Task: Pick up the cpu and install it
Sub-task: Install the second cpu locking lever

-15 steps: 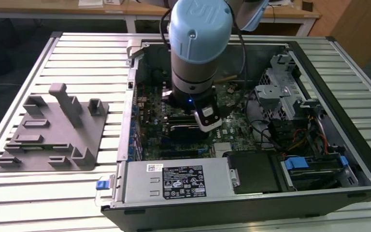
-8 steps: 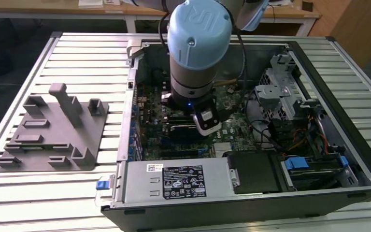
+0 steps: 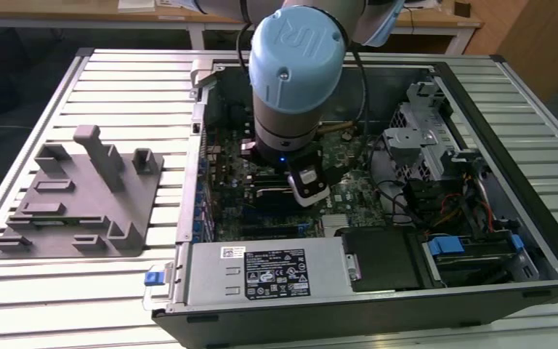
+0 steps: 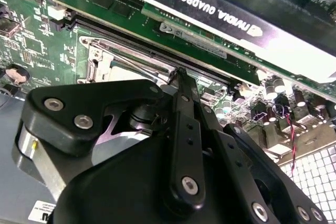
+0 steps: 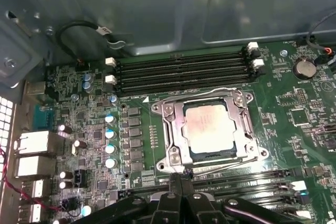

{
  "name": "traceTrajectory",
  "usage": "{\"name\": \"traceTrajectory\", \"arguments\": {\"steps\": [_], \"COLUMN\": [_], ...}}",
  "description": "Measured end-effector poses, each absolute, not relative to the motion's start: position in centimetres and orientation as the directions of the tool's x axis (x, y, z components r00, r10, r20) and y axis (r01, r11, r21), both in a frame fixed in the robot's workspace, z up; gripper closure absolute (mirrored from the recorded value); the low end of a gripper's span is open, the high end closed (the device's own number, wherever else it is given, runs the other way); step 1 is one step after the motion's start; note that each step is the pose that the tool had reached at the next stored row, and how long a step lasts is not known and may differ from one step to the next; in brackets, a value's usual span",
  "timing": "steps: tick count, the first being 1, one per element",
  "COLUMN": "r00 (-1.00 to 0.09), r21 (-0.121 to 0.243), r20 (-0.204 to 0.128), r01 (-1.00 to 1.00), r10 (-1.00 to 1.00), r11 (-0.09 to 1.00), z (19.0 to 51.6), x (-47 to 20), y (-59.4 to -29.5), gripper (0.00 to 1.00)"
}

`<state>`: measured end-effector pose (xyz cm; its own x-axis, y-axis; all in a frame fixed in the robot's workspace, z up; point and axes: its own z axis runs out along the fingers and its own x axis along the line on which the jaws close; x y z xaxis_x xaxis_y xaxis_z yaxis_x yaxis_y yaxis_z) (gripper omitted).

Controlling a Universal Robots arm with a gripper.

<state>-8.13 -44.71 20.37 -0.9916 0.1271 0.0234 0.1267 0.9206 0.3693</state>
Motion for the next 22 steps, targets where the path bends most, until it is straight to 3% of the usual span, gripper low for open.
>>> {"name": "traceTrajectory", "arguments": {"steps": [22], "r00": [-0.991], "r21": [0.386], "r20": [0.026], "r01": [0.130], "r10": [0.130], "r11": [0.913], "z": [19.3], "x": [-8.8], "y": [-44.1], "gripper": [0.89]}}
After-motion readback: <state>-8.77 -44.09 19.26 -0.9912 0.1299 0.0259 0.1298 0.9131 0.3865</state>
